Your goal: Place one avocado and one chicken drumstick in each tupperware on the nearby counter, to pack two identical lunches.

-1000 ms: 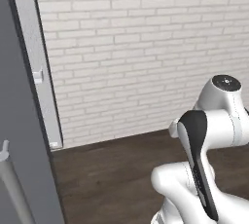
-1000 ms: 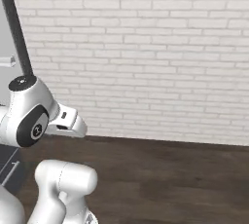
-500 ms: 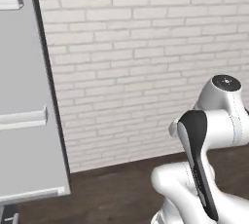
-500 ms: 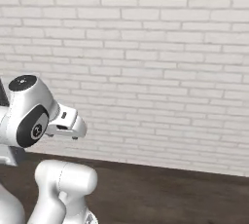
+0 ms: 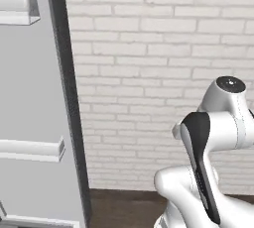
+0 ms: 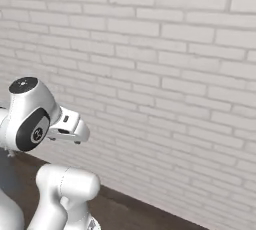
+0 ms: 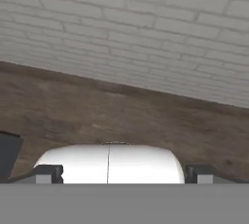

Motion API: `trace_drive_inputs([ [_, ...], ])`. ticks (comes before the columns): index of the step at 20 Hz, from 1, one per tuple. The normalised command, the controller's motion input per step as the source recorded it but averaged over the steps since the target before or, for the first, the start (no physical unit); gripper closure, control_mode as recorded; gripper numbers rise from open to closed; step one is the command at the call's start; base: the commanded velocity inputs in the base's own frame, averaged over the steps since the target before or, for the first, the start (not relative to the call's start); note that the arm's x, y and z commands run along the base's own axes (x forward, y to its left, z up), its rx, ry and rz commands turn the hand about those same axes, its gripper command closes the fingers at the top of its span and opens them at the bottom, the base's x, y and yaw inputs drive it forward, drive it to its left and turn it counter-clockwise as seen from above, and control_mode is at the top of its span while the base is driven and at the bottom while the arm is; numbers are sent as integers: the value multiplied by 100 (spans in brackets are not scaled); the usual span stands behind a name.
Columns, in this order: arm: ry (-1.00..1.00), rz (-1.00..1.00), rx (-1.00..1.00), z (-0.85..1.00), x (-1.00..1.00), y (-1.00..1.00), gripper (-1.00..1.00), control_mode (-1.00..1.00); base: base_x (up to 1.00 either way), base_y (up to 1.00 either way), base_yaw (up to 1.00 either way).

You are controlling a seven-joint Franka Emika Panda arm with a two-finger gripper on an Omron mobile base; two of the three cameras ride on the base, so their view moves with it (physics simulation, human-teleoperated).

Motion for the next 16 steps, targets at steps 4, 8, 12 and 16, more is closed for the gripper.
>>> trace_drive_inputs([
  [4, 0, 0, 0, 0, 0, 0, -100, 100, 21, -41, 82],
  [8, 0, 0, 0, 0, 0, 0, -100, 100, 1, -50, 90],
  [12, 0, 0, 0, 0, 0, 0, -100, 100, -11, -31, 88],
  [16, 0, 0, 0, 0, 0, 0, -100, 100, -51, 0, 89],
])
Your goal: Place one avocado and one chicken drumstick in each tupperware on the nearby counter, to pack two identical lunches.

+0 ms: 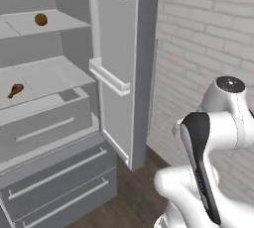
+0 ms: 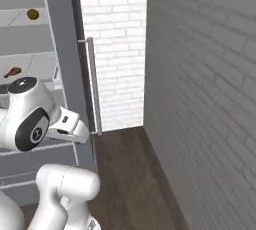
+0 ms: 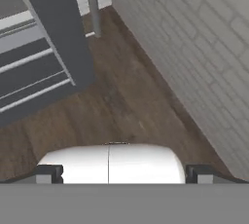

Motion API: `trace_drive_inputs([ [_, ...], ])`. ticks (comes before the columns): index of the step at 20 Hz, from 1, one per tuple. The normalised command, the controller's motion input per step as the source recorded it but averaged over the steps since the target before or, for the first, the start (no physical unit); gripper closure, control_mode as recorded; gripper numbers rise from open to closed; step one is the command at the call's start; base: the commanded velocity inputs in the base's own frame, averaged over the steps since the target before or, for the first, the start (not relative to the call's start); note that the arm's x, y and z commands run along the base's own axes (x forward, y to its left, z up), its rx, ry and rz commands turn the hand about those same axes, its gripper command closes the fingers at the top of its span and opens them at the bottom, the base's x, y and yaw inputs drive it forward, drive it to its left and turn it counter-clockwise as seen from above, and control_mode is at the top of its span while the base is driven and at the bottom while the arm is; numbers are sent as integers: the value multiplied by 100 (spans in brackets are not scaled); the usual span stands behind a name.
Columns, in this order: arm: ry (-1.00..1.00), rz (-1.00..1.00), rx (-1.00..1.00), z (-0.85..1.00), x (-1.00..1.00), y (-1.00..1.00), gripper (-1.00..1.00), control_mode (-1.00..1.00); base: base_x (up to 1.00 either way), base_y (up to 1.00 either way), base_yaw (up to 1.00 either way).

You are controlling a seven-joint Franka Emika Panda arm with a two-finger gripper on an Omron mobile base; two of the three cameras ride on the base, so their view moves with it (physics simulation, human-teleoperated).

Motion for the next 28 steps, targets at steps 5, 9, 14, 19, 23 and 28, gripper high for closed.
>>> trace_drive_inputs([
  [5, 0, 0, 0, 0, 0, 0, -100, 100, -57, 0, 83],
  [9, 0, 0, 0, 0, 0, 0, -100, 100, -36, 17, 69],
  [14, 0, 0, 0, 0, 0, 0, -100, 100, 53, 33, 20],
  [19, 0, 0, 0, 0, 0, 0, -100, 100, 78, 64, -11],
  [23, 0, 0, 0, 0, 0, 0, -100, 100, 76, 63, -25],
  [28, 0, 0, 0, 0, 0, 0, -100, 100, 89, 31, -22],
])
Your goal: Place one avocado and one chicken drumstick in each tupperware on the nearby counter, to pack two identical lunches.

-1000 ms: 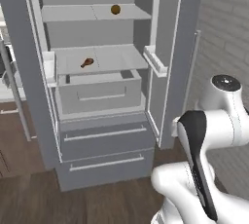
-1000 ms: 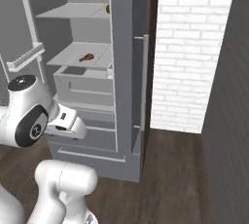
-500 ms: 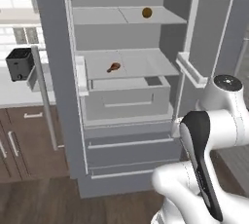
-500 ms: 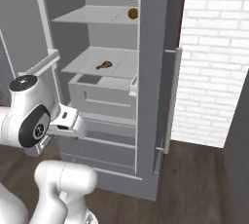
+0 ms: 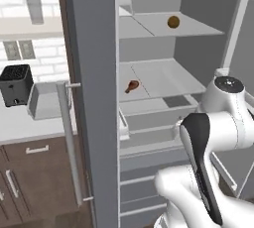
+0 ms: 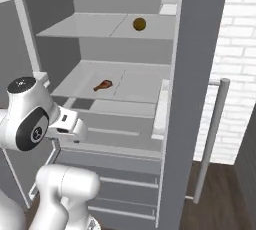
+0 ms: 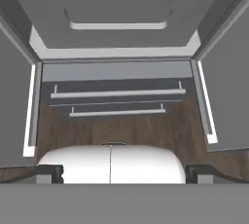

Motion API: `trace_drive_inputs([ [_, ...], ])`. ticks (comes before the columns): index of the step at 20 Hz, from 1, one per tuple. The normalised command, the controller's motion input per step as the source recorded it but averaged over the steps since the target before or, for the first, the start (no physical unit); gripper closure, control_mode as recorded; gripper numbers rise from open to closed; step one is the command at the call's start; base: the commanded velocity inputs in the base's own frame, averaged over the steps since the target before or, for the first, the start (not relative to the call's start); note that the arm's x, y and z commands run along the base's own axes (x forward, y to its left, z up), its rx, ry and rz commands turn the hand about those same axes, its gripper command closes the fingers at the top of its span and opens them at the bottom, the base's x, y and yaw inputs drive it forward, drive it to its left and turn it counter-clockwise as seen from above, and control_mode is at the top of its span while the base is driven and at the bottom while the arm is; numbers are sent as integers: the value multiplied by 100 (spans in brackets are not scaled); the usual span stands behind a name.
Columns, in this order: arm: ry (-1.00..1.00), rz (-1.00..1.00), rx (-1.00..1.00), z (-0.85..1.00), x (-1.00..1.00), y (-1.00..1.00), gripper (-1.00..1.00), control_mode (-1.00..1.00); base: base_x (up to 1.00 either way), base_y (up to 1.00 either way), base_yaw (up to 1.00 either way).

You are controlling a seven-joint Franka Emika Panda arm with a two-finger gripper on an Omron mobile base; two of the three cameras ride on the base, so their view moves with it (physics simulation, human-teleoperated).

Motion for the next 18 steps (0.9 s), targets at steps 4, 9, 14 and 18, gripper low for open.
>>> trace_drive_inputs([
  [4, 0, 0, 0, 0, 0, 0, -100, 100, 74, -10, -4],
  [9, 0, 0, 0, 0, 0, 0, -100, 100, 73, -31, -1],
  [14, 0, 0, 0, 0, 0, 0, -100, 100, 53, -55, -6],
  [18, 0, 0, 0, 0, 0, 0, -100, 100, 14, -16, -14],
])
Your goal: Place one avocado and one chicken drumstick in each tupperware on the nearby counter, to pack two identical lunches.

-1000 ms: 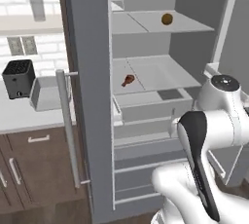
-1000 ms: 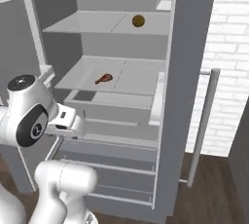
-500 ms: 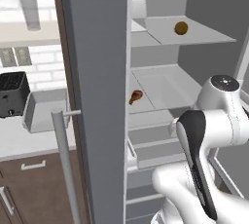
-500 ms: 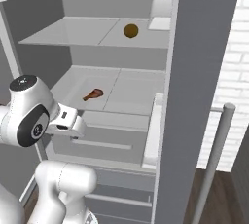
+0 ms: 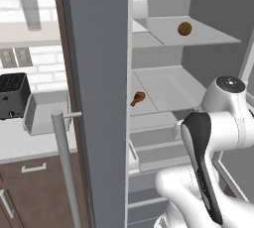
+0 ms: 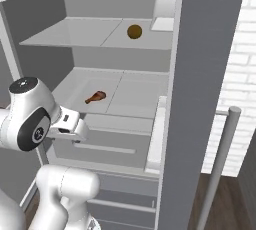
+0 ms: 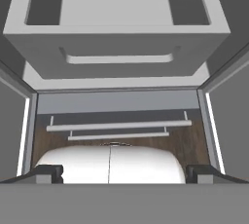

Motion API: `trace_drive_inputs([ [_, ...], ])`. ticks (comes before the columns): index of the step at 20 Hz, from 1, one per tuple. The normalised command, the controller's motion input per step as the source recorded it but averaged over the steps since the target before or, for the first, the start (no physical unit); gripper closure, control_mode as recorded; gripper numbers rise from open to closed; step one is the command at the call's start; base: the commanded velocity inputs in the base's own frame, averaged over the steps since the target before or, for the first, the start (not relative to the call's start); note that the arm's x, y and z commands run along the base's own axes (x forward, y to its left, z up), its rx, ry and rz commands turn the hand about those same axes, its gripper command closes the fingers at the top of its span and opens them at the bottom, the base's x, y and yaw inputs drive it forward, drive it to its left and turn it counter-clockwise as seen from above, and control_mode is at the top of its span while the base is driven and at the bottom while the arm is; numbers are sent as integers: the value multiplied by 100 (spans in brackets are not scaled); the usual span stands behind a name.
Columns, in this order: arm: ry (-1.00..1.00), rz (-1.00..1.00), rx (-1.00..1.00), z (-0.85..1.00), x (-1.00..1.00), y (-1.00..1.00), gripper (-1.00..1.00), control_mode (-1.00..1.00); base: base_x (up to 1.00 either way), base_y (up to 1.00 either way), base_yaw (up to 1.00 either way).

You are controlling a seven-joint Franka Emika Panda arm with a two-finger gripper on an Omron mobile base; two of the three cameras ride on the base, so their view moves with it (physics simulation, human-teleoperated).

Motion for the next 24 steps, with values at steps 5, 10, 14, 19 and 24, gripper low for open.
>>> trace_drive_inputs([
  [5, 0, 0, 0, 0, 0, 0, -100, 100, 0, 0, -2],
  [10, -4, 0, 0, 0, 0, 0, -100, -100, 0, 0, 0],
  [14, -62, 0, 2, 39, -6, 0, -100, -100, 0, 0, 0],
  [19, -68, 0, 0, 93, 0, 0, -100, -100, 0, 0, 0],
  [24, -55, -5, 0, 100, 15, -20, -100, -100, 0, 0, 0],
])
